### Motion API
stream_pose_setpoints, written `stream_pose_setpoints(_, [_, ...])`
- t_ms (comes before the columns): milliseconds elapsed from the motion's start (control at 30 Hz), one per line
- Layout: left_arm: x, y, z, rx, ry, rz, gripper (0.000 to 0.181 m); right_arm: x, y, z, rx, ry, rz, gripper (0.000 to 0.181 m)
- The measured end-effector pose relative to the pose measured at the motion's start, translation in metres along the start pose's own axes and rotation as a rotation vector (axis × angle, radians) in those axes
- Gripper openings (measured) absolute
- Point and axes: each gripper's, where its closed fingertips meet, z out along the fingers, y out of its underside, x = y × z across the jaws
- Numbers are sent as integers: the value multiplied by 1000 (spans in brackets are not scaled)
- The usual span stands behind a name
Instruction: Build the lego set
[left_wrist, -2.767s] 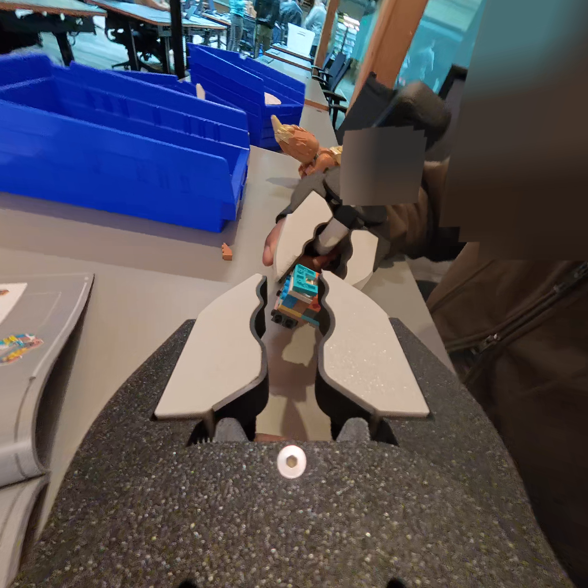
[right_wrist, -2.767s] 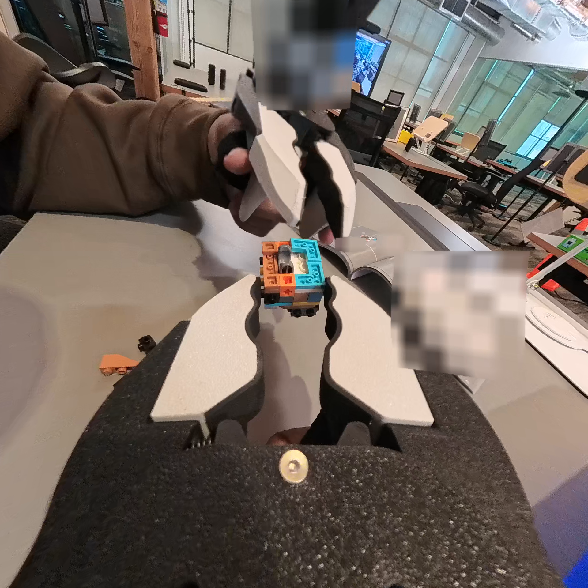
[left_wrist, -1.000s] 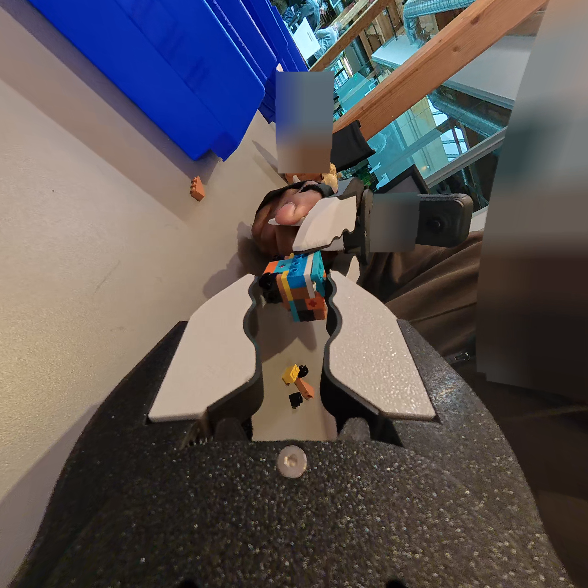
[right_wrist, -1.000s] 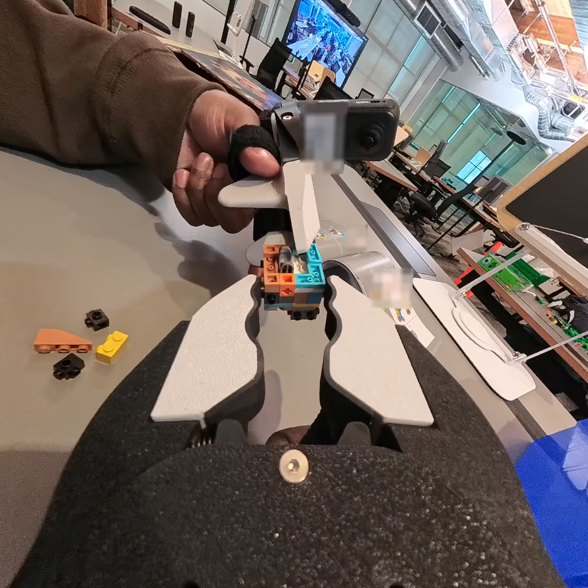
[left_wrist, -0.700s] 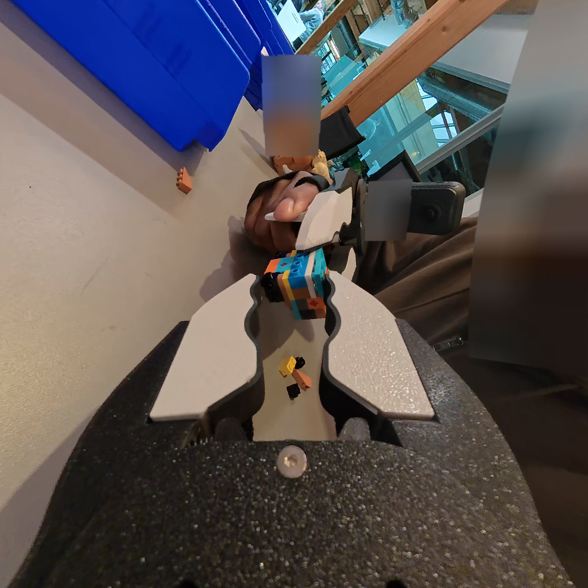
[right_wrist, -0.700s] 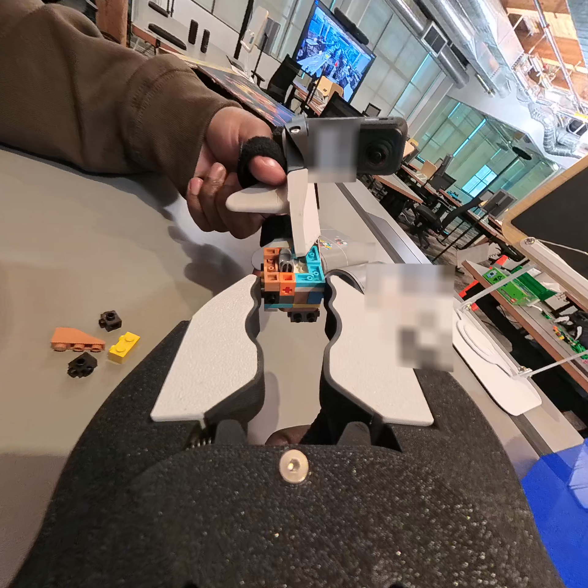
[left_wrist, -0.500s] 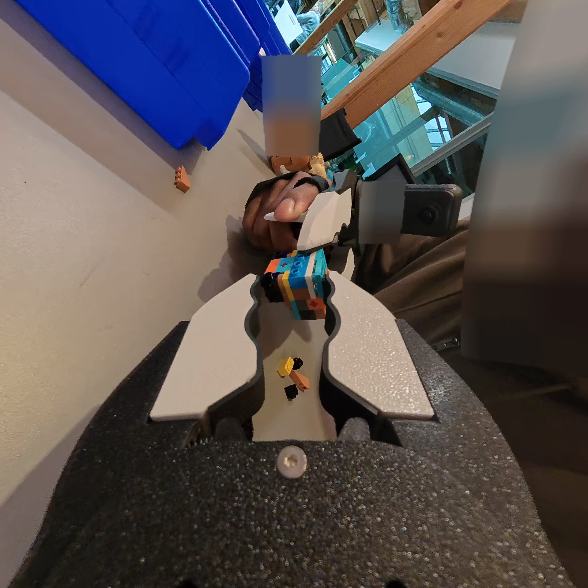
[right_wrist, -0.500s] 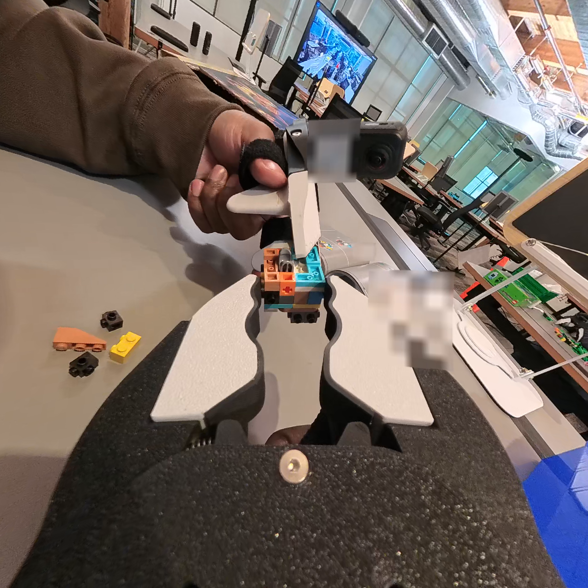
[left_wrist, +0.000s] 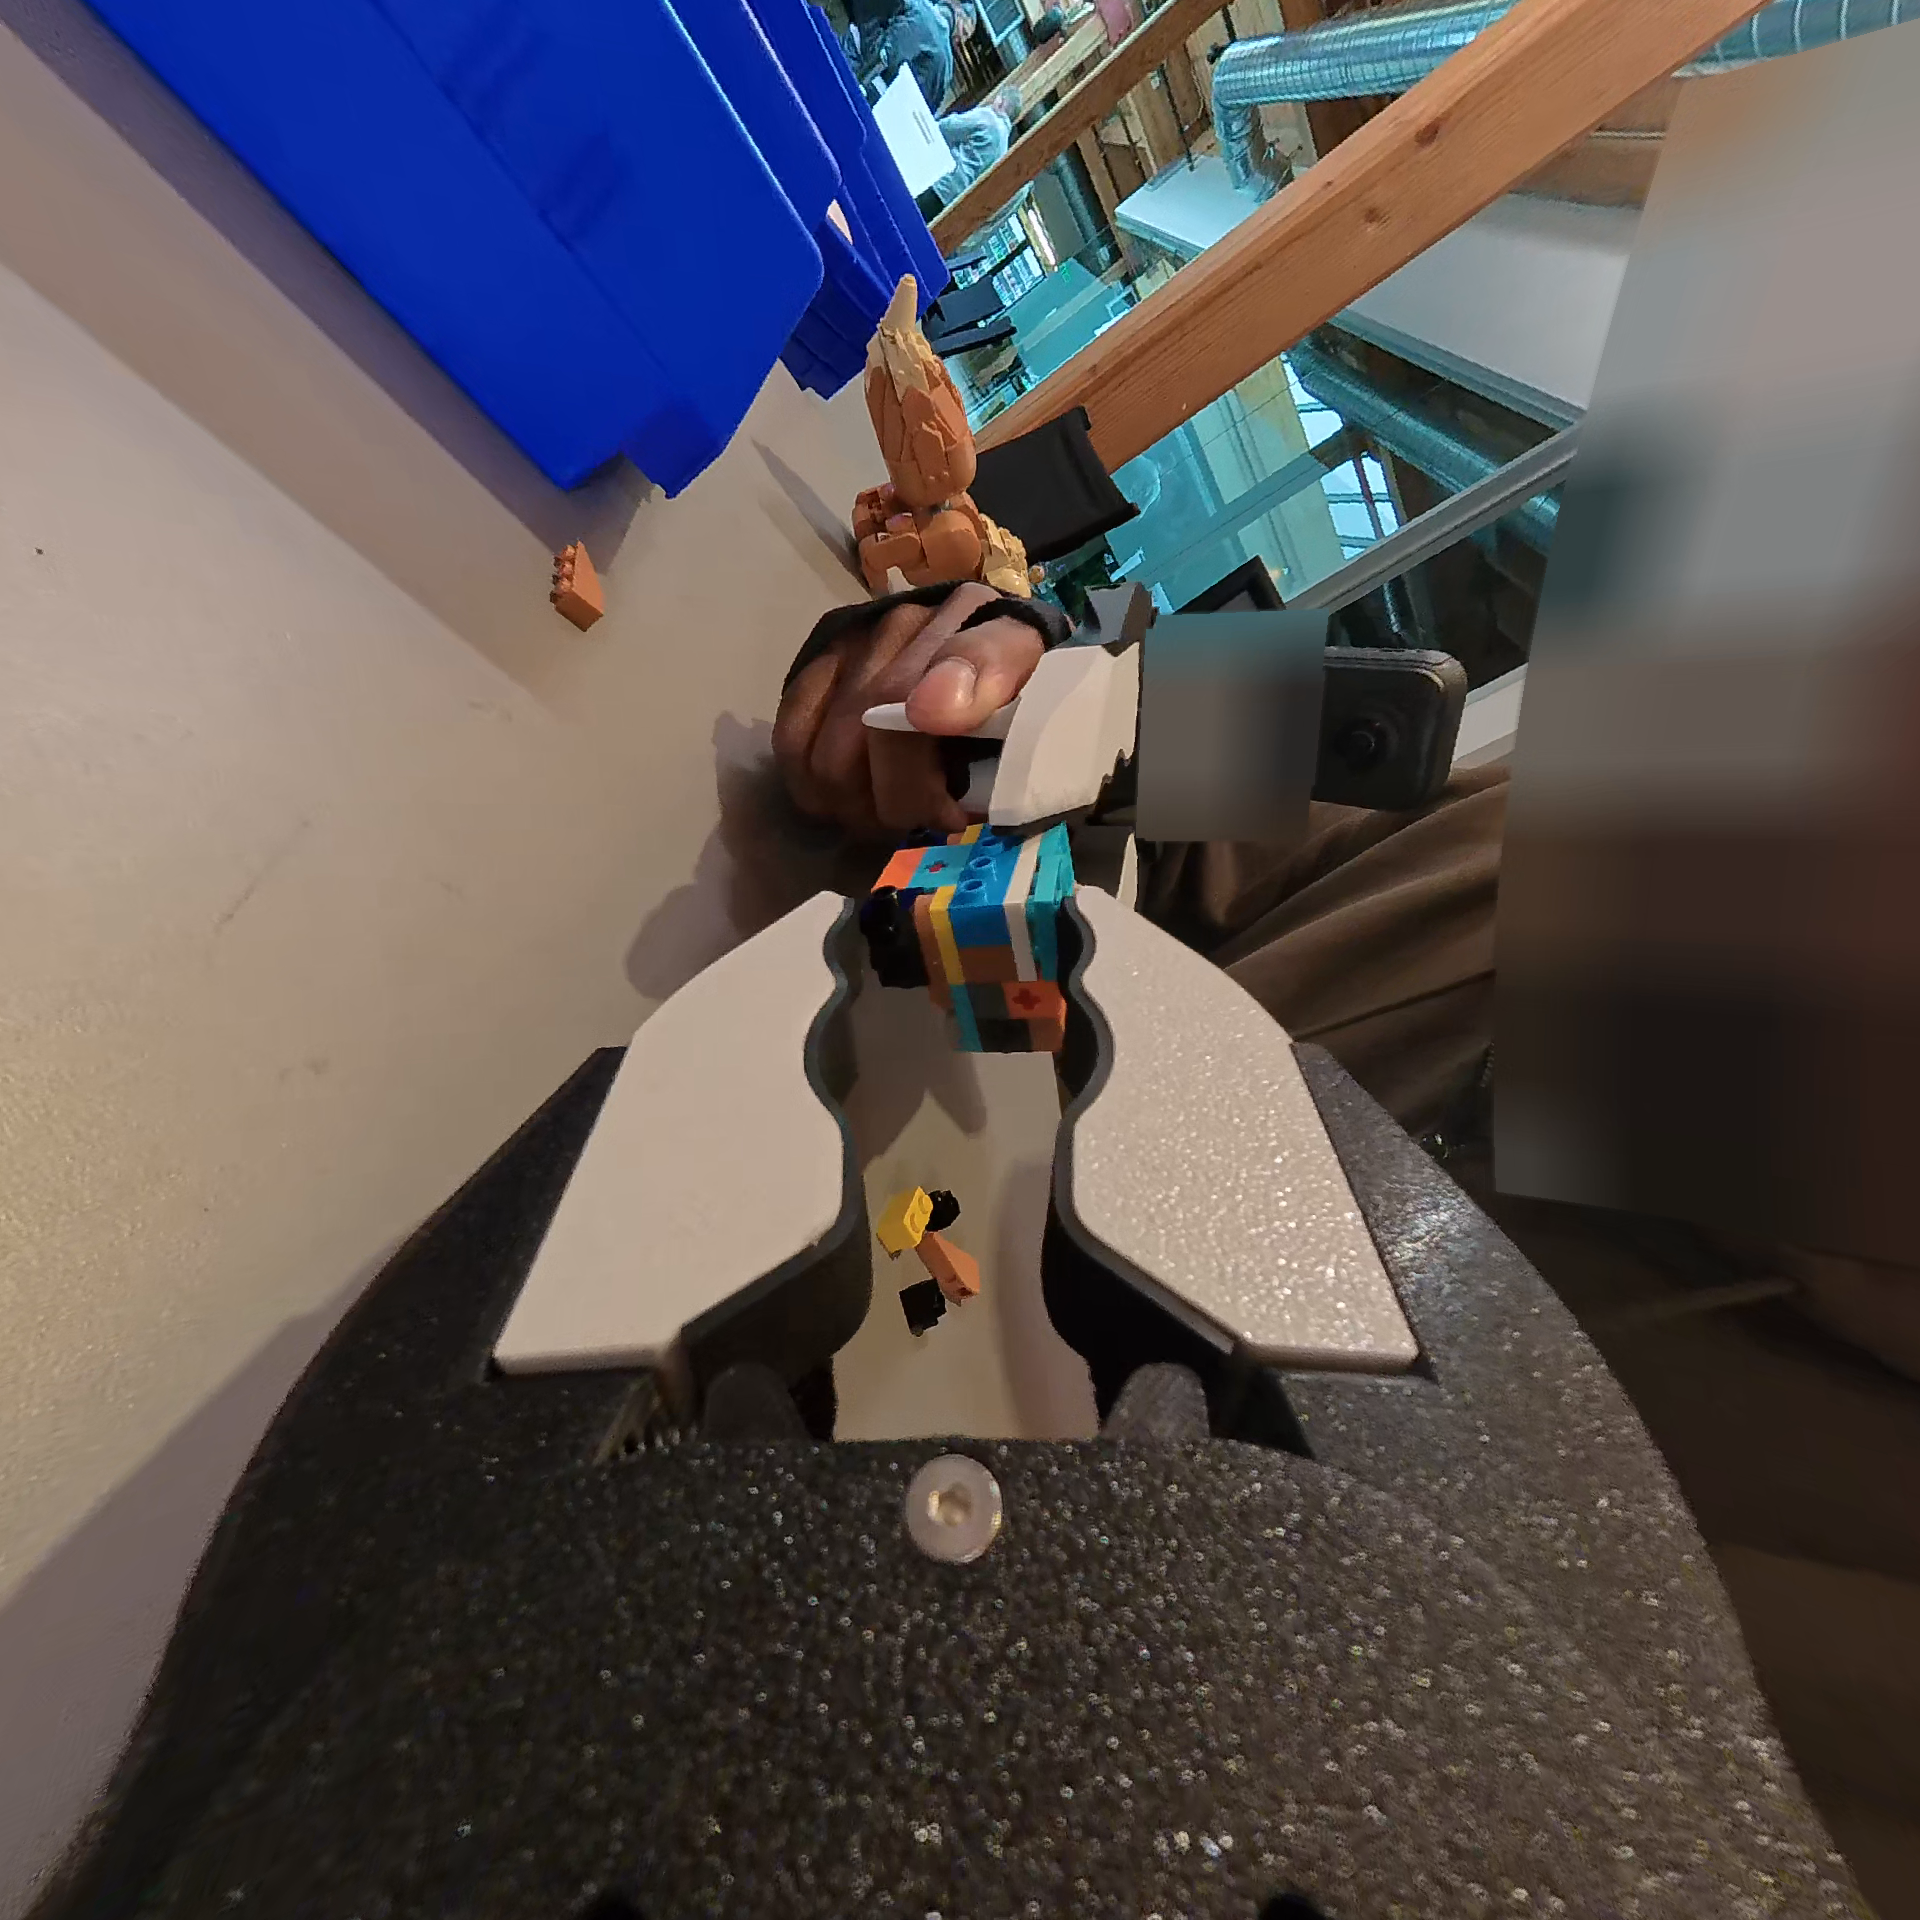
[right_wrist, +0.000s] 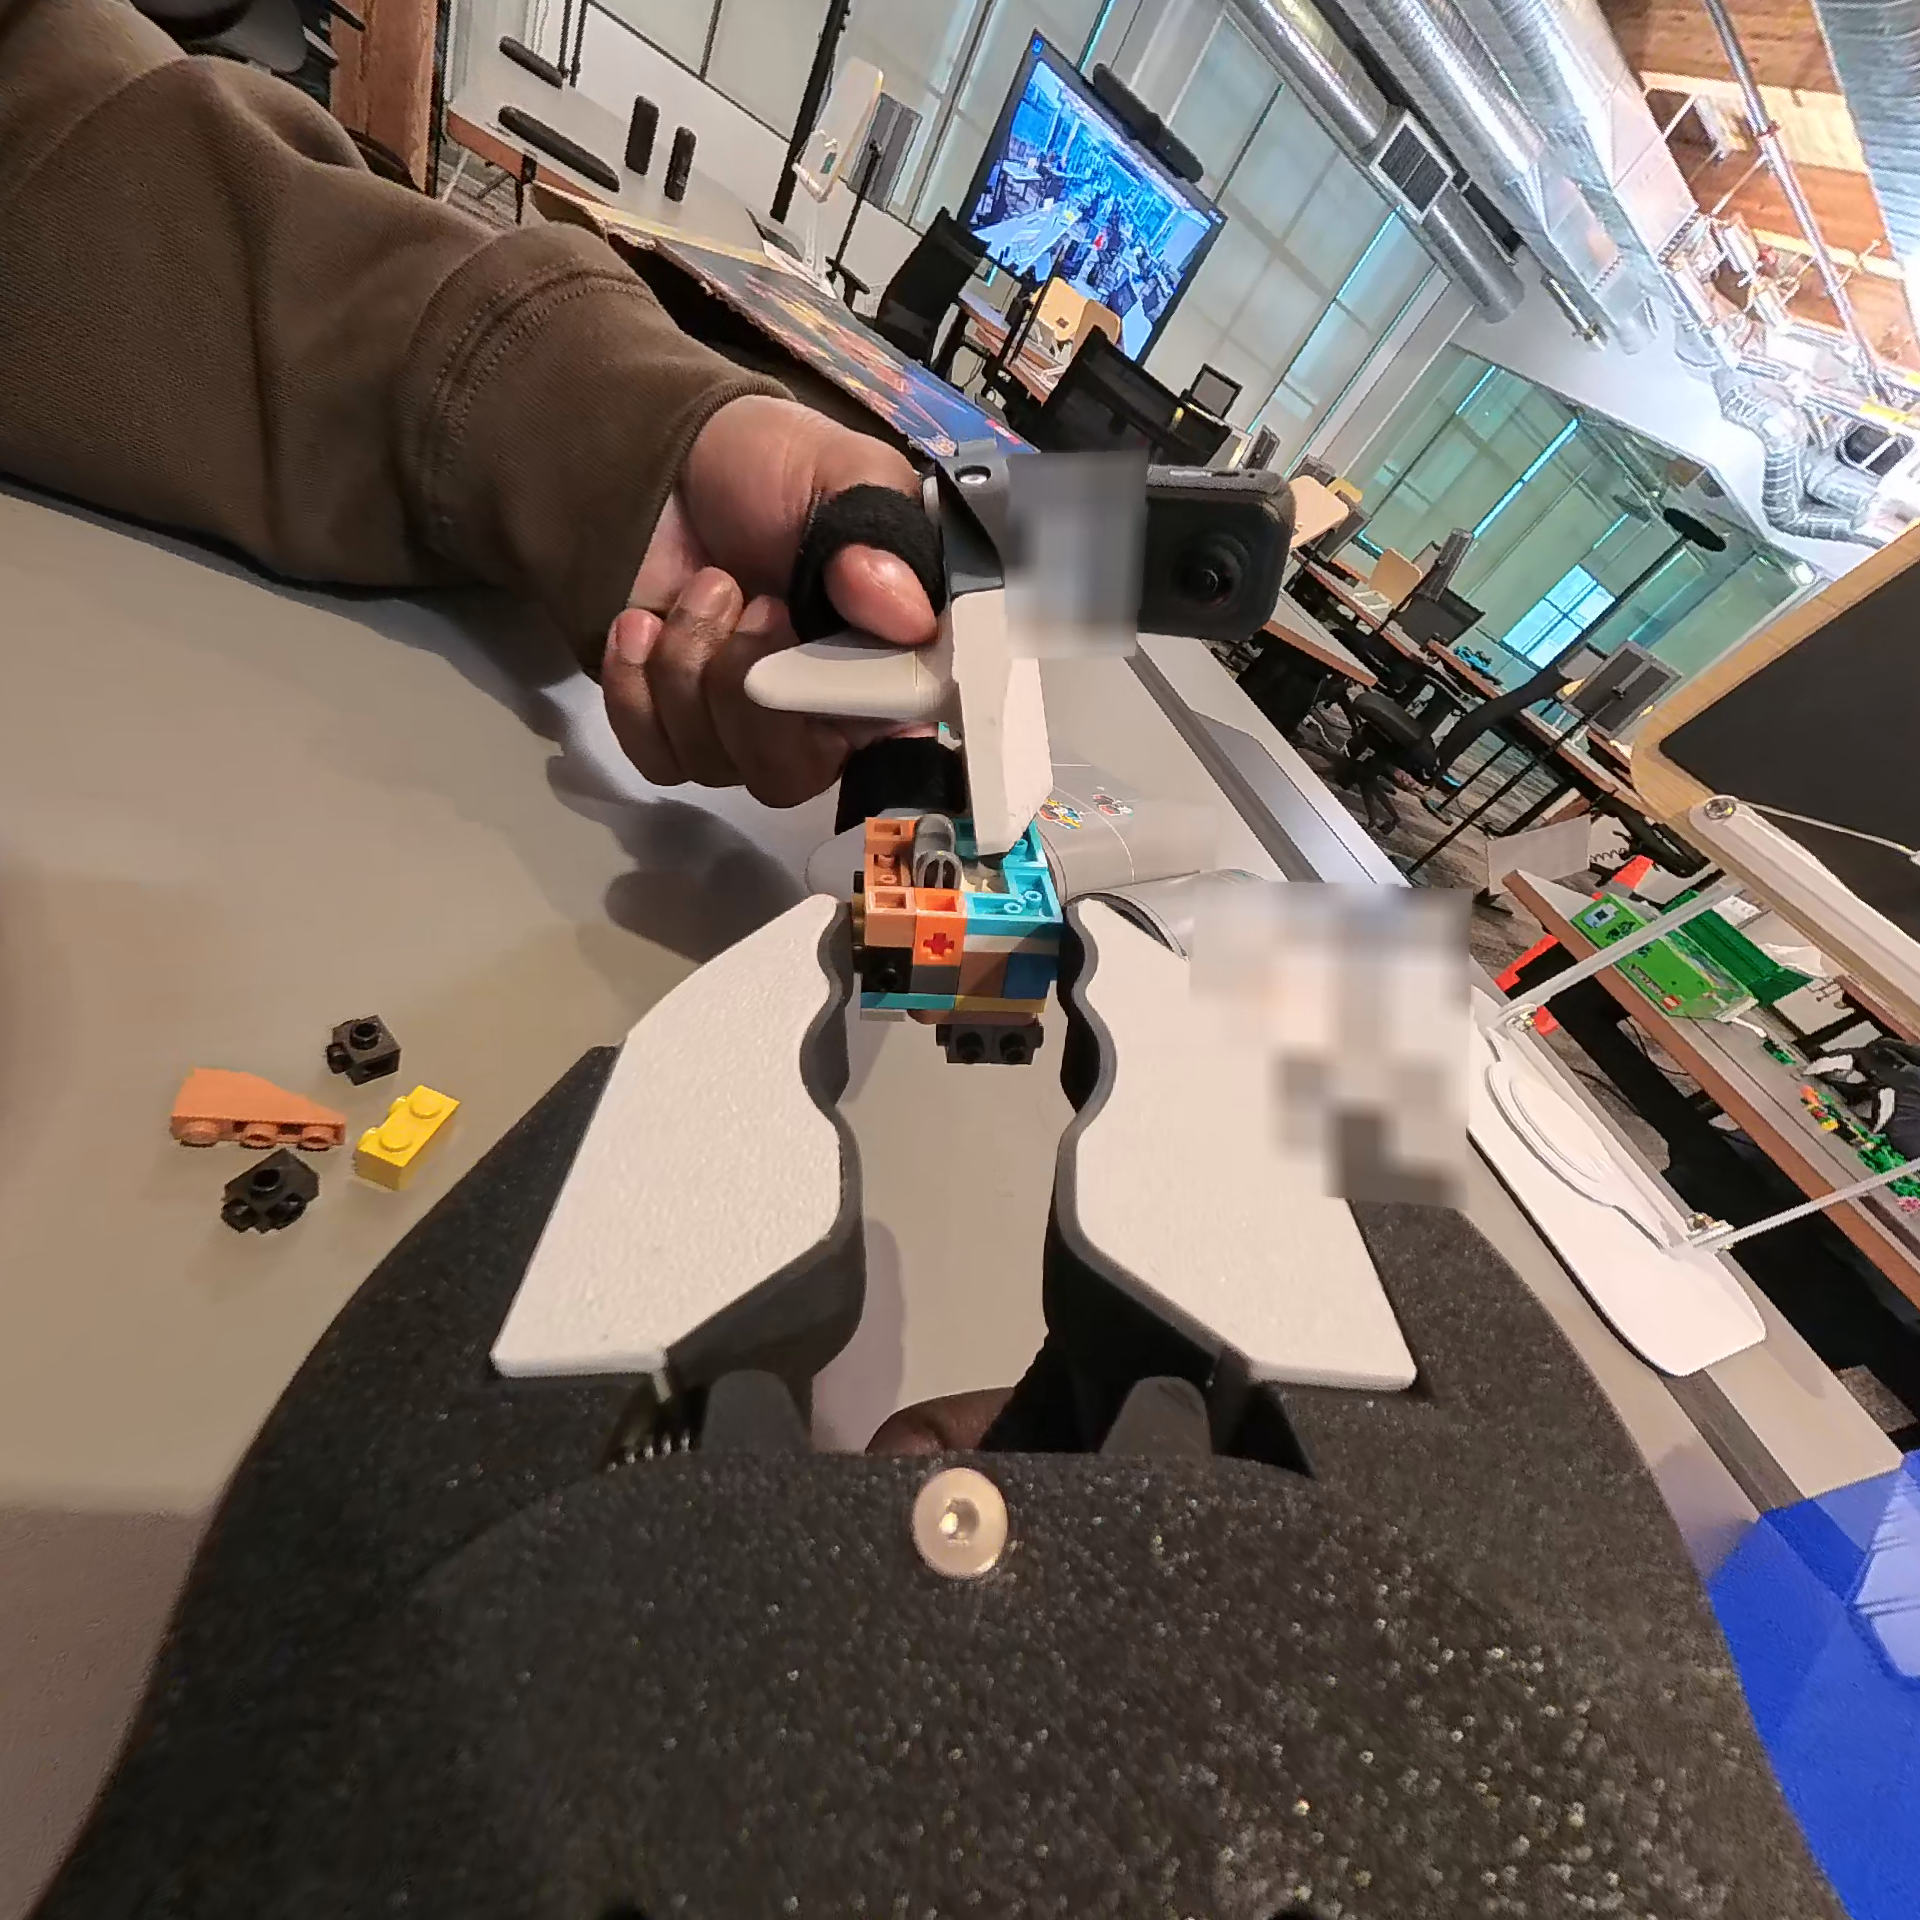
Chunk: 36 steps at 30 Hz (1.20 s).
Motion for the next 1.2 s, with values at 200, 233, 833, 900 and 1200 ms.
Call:
stream_pose_setpoints(200, [2,-1,1,13,19,-18,36,1,-3,-1,16,2,6,37])
stream_pose_setpoints(233, [2,-1,1,17,24,-22,35,1,-3,-1,18,3,6,37])
stream_pose_setpoints(833, [5,-8,4,53,20,48,36,6,-5,-4,30,33,-44,37])
stream_pose_setpoints(900, [6,-9,4,60,18,81,36,7,-6,-4,37,50,-66,38])
stream_pose_setpoints(1200, [12,-12,5,85,54,101,36,7,-10,-5,41,86,-133,38])
